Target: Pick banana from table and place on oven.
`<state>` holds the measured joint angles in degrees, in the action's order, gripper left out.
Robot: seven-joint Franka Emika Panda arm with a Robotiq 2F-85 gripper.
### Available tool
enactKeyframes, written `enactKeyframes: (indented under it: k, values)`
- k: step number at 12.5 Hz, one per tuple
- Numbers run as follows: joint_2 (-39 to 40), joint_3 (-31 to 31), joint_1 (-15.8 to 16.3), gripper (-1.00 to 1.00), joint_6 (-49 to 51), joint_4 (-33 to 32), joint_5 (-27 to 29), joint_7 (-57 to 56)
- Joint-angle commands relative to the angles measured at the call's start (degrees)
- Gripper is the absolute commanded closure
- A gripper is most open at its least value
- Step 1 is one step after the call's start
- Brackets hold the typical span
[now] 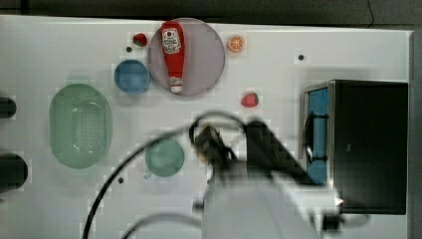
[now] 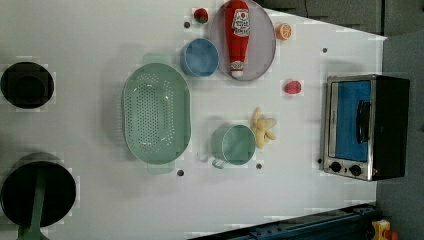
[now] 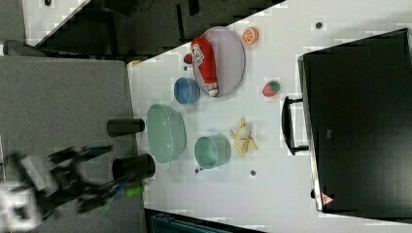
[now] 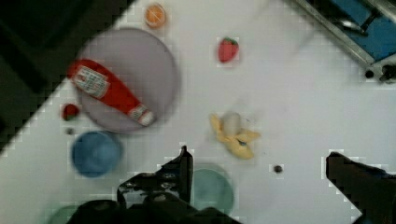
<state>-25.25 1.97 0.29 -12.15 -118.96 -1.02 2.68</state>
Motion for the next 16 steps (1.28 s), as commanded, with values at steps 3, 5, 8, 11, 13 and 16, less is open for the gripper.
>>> enactKeyframes:
  k: [3, 5, 8, 11, 13, 16]
  values:
    - [13.56, -2.49, -0.77, -1.0, -13.7, -10.97, 0.08, -2.6]
    - [18.43, -2.8, -0.76, -1.0, -20.85, -13.24, 0.08, -2.6]
    - [25.91, -3.05, -0.75, -1.0, -29.58, -15.86, 0.11, -2.6]
    - [32.74, -3.32, -0.63, -1.0, -37.19, -18.17, 0.12, -2.6]
    - [36.64, -4.19, -0.59, -1.0, -41.71, -19.4, 0.12, -2.6]
    - [41.57, -5.67, -0.58, -1.0, -46.92, -20.21, 0.12, -2.6]
